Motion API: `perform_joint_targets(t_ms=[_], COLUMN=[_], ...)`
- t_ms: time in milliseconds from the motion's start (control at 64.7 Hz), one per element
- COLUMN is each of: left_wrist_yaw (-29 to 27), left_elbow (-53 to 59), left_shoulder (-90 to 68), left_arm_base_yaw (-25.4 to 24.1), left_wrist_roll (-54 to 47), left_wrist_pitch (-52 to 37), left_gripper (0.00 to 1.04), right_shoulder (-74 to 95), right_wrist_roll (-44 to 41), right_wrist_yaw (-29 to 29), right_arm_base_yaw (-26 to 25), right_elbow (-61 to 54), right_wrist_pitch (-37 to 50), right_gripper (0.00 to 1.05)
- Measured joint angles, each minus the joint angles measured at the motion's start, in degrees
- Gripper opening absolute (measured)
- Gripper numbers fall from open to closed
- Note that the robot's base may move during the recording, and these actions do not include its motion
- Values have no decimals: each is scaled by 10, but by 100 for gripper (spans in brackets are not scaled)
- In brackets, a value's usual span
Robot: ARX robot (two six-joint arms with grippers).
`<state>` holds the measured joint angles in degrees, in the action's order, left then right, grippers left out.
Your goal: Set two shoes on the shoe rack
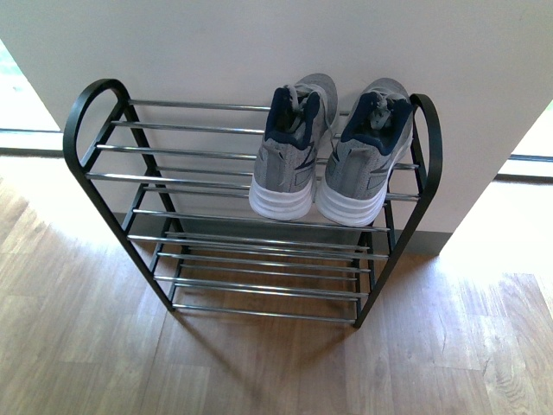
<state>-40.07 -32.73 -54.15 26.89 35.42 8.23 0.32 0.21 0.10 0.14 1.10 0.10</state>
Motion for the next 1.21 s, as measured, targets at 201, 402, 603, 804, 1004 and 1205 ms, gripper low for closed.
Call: perform_joint_targets(t_ms=[201, 402, 603, 804, 1004, 1205], left_wrist_yaw=[-33, 178, 255, 299, 331, 396], left_elbow=[25, 158, 222, 257, 279, 294], left_shoulder=[69, 137, 205, 256, 302, 349], left_arm_base_yaw=[3, -54, -118, -163, -196, -266], left_wrist_roll=[-10, -211, -323, -343, -346, -348], left_wrist_pitch=[30, -260, -314, -296, -273, -243], left_gripper=[95, 71, 37, 3, 1, 1], right_shoulder=[0, 0, 0, 0, 0, 0], right_wrist_roll=[0, 0, 0, 0, 0, 0], right_wrist_yaw=[0, 1, 0, 0, 0, 0], right_arm_base_yaw=[0, 0, 0, 0, 0, 0], right_elbow=[0, 0, 0, 0, 0, 0], right_wrist_pitch=[0, 0, 0, 0, 0, 0], right_gripper=[96, 96, 96, 96, 96, 96])
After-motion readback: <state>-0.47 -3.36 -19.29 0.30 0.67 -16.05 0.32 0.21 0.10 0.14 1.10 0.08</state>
